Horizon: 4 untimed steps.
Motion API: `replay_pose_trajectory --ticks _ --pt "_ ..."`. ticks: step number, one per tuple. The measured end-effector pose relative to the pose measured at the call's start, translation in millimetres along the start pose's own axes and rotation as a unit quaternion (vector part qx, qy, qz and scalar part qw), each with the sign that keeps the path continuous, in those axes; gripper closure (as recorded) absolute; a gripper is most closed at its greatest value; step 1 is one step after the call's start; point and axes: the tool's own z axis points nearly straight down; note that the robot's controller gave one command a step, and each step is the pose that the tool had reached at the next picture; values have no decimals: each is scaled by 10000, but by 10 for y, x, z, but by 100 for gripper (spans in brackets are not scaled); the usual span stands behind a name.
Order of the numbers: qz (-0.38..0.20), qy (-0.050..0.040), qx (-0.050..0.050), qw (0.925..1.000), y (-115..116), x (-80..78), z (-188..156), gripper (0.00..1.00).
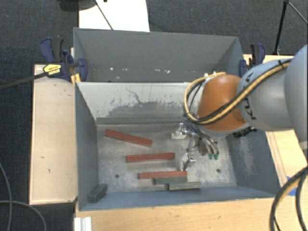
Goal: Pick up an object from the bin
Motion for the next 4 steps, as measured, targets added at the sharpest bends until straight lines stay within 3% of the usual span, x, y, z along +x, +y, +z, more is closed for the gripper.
replay_pose_trajectory --ticks 1,2,3,4 --pt "-802 -4 -1 9968 812 128 -15 100" --pt "-798 -20 -5 9968 814 126 -1 0" --pt "-794 -39 -7 9968 816 115 -20 100" --pt "-792 -39 -7 9968 816 115 -20 100"
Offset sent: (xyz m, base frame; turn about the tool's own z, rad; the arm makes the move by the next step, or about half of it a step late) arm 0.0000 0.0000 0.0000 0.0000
